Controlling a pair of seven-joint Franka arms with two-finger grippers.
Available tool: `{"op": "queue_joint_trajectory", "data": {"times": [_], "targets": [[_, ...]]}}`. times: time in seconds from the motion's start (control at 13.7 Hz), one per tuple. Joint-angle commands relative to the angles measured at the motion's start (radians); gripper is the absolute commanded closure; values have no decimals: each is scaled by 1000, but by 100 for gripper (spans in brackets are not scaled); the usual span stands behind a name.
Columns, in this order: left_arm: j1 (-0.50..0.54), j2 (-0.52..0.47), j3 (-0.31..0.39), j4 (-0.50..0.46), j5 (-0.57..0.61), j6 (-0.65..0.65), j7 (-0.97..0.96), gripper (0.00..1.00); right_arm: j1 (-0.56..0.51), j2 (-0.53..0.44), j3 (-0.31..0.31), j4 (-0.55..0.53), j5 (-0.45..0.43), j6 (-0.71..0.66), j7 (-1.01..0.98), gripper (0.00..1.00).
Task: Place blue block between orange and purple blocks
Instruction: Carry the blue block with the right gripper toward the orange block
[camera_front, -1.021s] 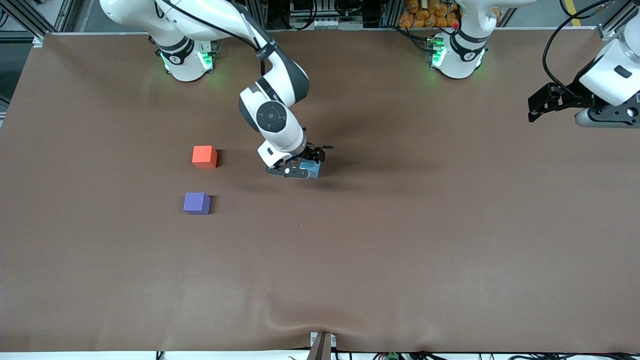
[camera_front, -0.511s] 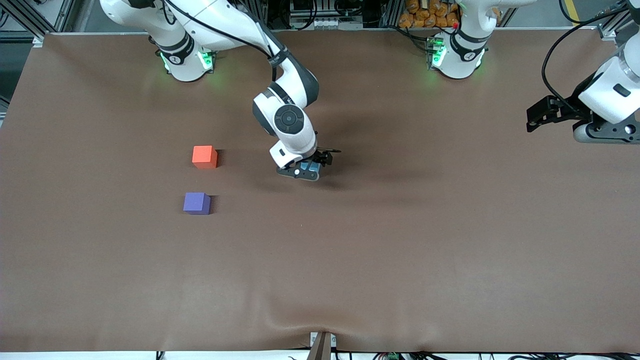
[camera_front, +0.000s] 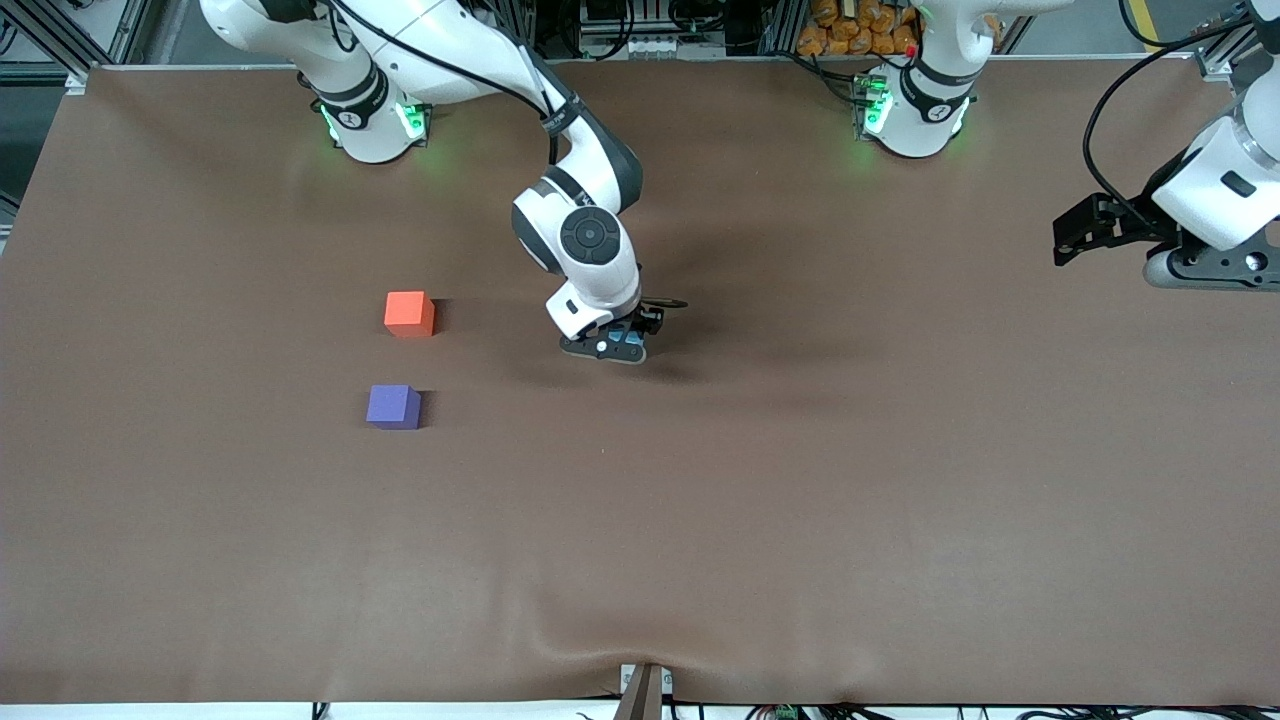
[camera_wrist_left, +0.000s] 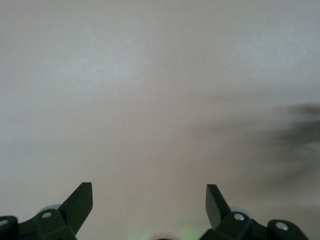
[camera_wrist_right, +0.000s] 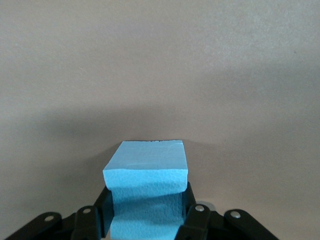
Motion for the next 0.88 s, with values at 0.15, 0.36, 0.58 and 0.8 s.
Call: {"op": "queue_joint_trajectory", "data": {"times": [0.15, 0.36, 0.58, 0.8], "targets": [[3, -2, -8, 30, 14, -9, 27, 0, -66, -138, -3, 35, -18, -218, -4, 100], [6, -5, -8, 30, 8, -9, 30, 0, -164, -235, -3, 34, -18, -349, -161, 100], [4, -6, -10, 29, 8, -13, 44, 0, -247, -266, -5, 9, -19, -377, -231, 100], [3, -5, -10, 30, 6, -13, 44, 0, -328, -311, -5, -43, -21, -400, -287, 100]]}}
